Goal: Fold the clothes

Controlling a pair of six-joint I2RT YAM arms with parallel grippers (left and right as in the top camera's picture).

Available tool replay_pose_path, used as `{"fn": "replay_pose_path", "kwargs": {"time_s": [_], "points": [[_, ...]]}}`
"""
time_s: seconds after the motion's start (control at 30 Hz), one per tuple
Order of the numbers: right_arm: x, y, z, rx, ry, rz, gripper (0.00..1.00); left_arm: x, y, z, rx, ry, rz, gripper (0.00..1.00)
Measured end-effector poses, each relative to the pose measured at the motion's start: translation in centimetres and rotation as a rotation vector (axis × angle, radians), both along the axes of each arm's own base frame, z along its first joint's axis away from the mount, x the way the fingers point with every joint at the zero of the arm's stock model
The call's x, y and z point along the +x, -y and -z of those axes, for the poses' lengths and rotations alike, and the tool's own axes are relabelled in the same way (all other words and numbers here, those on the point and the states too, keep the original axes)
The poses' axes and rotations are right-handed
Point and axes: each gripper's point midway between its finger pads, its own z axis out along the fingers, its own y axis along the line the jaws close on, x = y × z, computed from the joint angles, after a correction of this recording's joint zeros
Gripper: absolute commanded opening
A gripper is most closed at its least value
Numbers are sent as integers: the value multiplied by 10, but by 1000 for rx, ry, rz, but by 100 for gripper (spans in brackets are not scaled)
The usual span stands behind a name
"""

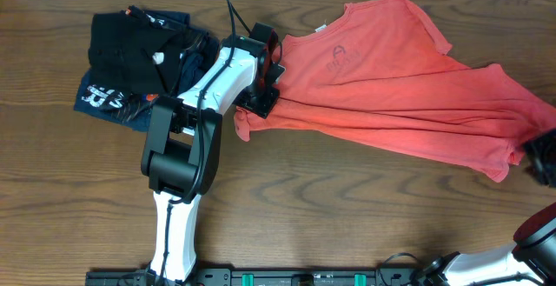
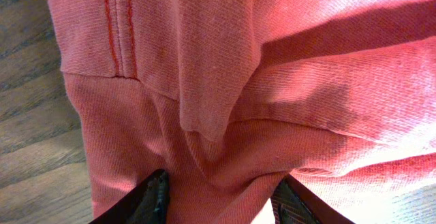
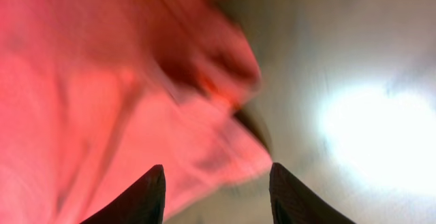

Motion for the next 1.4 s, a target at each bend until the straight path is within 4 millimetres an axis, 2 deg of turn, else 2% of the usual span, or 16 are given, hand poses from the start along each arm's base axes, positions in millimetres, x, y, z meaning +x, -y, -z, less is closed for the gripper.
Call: {"fn": "replay_pose_path", "kwargs": {"time_s": [0.13, 0.23, 0.43, 0.67, 0.73, 0.83, 0.87, 1.03, 1.1, 1.17, 1.23, 1.27, 1.4], "points": [[-26, -25, 12, 90, -99, -4, 44, 0, 0, 0, 0, 0, 0, 49], [-37, -32, 25, 96, -136, 0, 45, 0, 0, 0, 1, 1, 0, 49], [-30, -21, 58, 6, -71, 37, 47, 0, 0, 0, 3, 1, 0, 49], [-18, -16, 57, -53, 32, 74, 45, 0, 0, 0, 4, 1, 0, 50], [-17, -15, 57, -52, 41, 79, 33, 0, -1, 0, 4, 1, 0, 50], [-15, -18, 59, -37, 50, 82, 4, 0, -1, 0, 4, 1, 0, 50], [-16, -20, 60, -24, 48, 83, 1, 0, -1, 0, 4, 0, 0, 49], [-29, -36, 59, 60, -12, 96, 1, -2, -1, 0, 7, -7, 0, 49], [-37, -38, 53, 91, -45, 111, 1, -4, -2, 0, 11, -16, 0, 49], [-41, -31, 38, 93, -58, 137, 1, -6, -3, 0, 15, -25, 0, 50], [-40, -15, 13, 47, -40, 162, 1, -7, -4, -1, 18, -27, 0, 50], [-39, 3, -16, -22, -10, 186, 1, -8, -4, -2, 18, -29, 0, 50], [-49, 34, -75, -193, 14, 235, 1, -12, -6, -17, 16, -24, 0, 49]]}}
